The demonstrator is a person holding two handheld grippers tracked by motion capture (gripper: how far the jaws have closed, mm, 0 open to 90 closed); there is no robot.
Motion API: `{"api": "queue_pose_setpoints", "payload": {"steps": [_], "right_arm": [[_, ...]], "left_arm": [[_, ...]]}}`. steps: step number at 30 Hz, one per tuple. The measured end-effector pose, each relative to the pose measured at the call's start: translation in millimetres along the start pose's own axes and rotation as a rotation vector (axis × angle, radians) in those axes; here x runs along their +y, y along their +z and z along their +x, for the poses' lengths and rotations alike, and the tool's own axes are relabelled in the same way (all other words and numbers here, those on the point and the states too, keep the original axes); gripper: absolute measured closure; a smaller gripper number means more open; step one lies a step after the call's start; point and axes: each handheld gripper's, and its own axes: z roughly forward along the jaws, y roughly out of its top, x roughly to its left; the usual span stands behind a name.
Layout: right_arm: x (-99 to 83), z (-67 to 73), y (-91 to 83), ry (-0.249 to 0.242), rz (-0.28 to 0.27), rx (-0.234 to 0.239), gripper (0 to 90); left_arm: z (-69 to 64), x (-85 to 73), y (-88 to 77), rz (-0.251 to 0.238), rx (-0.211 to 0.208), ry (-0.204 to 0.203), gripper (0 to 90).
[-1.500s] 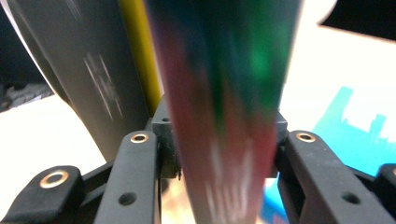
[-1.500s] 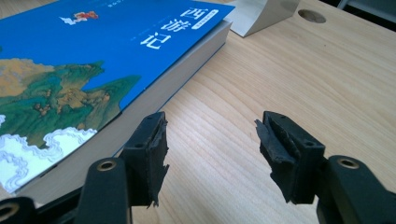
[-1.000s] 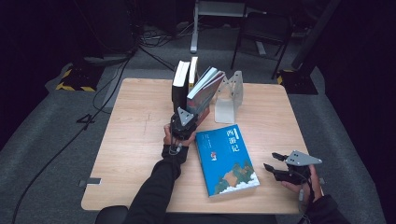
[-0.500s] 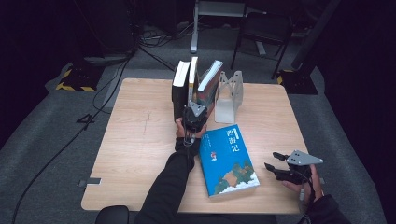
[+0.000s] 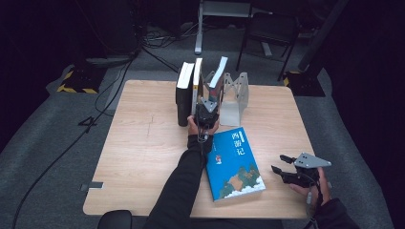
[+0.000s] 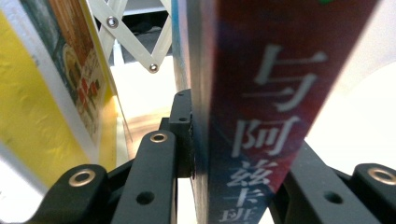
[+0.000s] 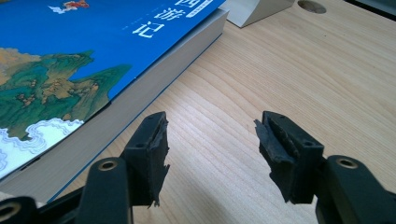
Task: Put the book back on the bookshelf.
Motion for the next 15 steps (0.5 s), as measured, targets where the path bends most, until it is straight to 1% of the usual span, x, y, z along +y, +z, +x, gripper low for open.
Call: {"api": "queue_pose_setpoints", "payload": {"steps": [3, 7, 10, 12, 15], "right_arm": [[-0.4, -0.7, -0.2, 0.003, -0.004, 0.0, 41.9], [-1.0, -1.1, -0.3, 0.007, -0.004, 0.001, 41.9], [-1.6, -1.8, -0.5, 0.011, -0.003, 0.0, 41.6], [-1.9, -1.9, -0.4, 0.009, -0.001, -0.001, 41.5], [-2.3, -1.3, -0.5, 0.009, 0.002, -0.001, 41.5]], "left_arm": [[0.6, 3.2, 4.5, 0.009, 0.011, -0.002, 72.2], [2.6, 4.2, 5.0, 0.015, 0.022, 0.004, 70.6], [4.0, 4.1, 0.5, 0.014, 0.002, -0.013, 64.6], [4.8, 3.6, -3.8, 0.022, -0.004, 0.002, 58.2], [8.2, 0.3, -14.4, 0.033, -0.003, 0.04, 53.9]]}}
